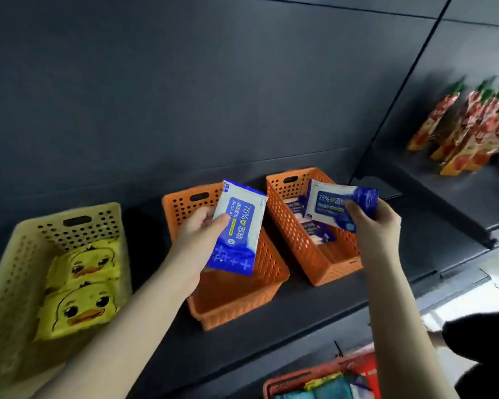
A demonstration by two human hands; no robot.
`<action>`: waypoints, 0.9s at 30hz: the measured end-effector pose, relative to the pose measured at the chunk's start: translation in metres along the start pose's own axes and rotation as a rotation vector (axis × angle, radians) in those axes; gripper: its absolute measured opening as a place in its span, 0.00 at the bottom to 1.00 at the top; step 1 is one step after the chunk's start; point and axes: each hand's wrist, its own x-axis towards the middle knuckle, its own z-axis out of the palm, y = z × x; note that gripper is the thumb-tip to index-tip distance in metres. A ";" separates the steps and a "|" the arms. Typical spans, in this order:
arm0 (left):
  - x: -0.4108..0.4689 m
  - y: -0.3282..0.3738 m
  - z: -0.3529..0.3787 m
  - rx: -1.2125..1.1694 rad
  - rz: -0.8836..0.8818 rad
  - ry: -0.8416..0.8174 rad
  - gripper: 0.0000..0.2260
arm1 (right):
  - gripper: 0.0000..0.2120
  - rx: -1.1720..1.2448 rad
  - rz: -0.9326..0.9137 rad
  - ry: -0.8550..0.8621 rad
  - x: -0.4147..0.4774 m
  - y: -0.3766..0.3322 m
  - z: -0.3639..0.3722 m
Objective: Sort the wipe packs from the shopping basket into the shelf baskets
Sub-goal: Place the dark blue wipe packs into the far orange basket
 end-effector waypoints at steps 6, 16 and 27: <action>0.068 -0.003 0.043 -0.010 -0.091 0.041 0.10 | 0.06 -0.378 0.088 -0.280 0.110 0.044 0.048; 0.115 -0.019 0.066 -0.170 -0.200 0.042 0.04 | 0.10 -0.382 0.386 -0.530 0.146 0.098 0.107; 0.118 -0.029 0.054 -0.255 -0.214 -0.052 0.07 | 0.09 -0.399 0.297 -0.574 0.142 0.097 0.110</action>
